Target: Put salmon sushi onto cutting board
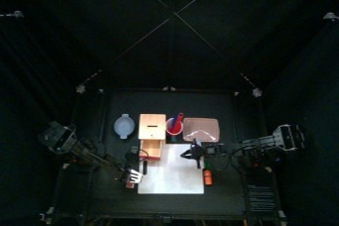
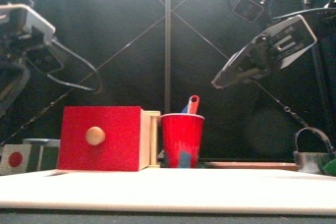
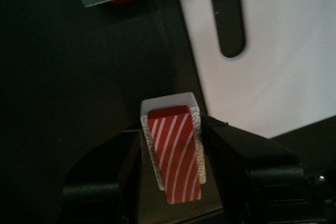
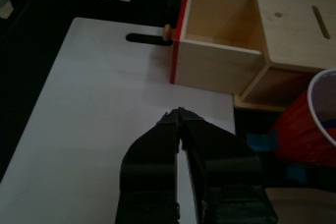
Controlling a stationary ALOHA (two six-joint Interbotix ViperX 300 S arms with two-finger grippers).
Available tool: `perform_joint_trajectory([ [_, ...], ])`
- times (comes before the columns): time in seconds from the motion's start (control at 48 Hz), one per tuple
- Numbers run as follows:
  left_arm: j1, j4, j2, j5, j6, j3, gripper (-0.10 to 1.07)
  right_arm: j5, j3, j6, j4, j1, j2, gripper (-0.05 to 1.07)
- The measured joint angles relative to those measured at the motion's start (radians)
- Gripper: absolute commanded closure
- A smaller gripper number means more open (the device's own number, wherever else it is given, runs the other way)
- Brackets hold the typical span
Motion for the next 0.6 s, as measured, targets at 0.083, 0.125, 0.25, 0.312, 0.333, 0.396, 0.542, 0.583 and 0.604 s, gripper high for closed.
perform_joint_trajectory([
  [0.083,0.008,0.060,0.003,0.025,0.000,-0.049,0.38,0.000,0.000,-0.002,0.000,0.000,0.000,1.00],
  [0.125,0.018,0.097,0.009,0.020,0.003,-0.083,0.38,0.002,0.000,-0.002,0.000,0.000,0.000,1.00],
  [0.25,0.052,0.144,0.094,0.017,0.018,-0.183,0.38,0.002,0.000,-0.002,0.000,0.000,-0.002,1.00],
  [0.312,0.078,0.147,0.138,0.011,0.049,-0.238,0.38,0.005,0.005,-0.002,0.000,0.000,-0.008,1.00],
  [0.333,0.087,0.146,0.152,0.008,0.064,-0.258,0.38,0.005,0.008,-0.002,0.000,0.000,-0.011,1.00],
  [0.396,0.112,0.140,0.190,-0.002,0.106,-0.313,0.38,0.011,0.020,-0.002,0.000,0.000,-0.025,1.00],
  [0.542,0.192,0.101,0.330,0.008,0.219,-0.482,0.38,0.063,0.100,0.000,0.002,0.000,-0.152,1.00],
  [0.583,0.212,0.086,0.362,0.012,0.253,-0.522,0.38,0.087,0.130,0.000,0.003,0.000,-0.201,1.00],
  [0.604,0.224,0.072,0.390,0.006,0.282,-0.558,0.38,0.101,0.147,0.003,0.003,0.000,-0.236,1.00],
])
